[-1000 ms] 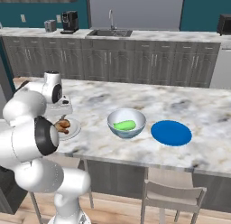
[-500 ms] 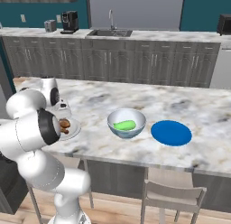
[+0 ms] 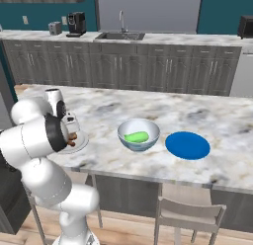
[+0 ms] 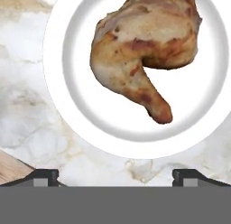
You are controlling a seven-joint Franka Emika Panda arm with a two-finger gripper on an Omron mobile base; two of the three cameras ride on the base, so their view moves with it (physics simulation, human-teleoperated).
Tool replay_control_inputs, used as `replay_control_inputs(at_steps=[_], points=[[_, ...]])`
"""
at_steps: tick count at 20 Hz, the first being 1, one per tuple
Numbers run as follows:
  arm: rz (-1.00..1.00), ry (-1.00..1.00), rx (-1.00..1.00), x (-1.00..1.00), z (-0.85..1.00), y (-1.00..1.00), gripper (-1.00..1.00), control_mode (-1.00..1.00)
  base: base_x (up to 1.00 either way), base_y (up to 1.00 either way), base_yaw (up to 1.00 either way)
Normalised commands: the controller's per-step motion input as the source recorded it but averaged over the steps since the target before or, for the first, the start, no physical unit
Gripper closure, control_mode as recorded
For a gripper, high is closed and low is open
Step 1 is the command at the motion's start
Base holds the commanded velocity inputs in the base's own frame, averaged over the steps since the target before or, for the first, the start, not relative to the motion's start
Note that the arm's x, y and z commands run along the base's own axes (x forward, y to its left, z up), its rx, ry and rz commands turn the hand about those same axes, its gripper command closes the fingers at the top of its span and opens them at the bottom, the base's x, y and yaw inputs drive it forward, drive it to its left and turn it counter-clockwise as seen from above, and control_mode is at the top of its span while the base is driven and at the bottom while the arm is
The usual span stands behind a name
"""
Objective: Pick the chicken drumstick and corn from their plates and place them in the bowl. Then put the bowl in the fridge.
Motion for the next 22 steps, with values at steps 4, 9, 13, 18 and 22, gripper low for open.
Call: replay_control_inputs(at_steps=[4,9,13,18,22], points=[[0.00,-0.08,0.00,0.08,-0.18,-0.07,-1.00,-1.00,0.00,0.00,0.00],[-0.01,-0.12,0.00,0.12,-0.17,-0.04,-1.00,-1.00,0.00,0.00,0.00],[-0.10,-0.21,0.00,0.13,-0.23,0.00,-1.00,-1.00,0.00,0.00,0.00],[-0.11,-0.09,0.01,0.09,-0.13,-0.01,-1.00,-1.00,0.00,0.00,0.00],[-0.05,0.00,0.04,0.12,-0.02,-0.01,-1.00,-1.00,0.00,0.00,0.00]])
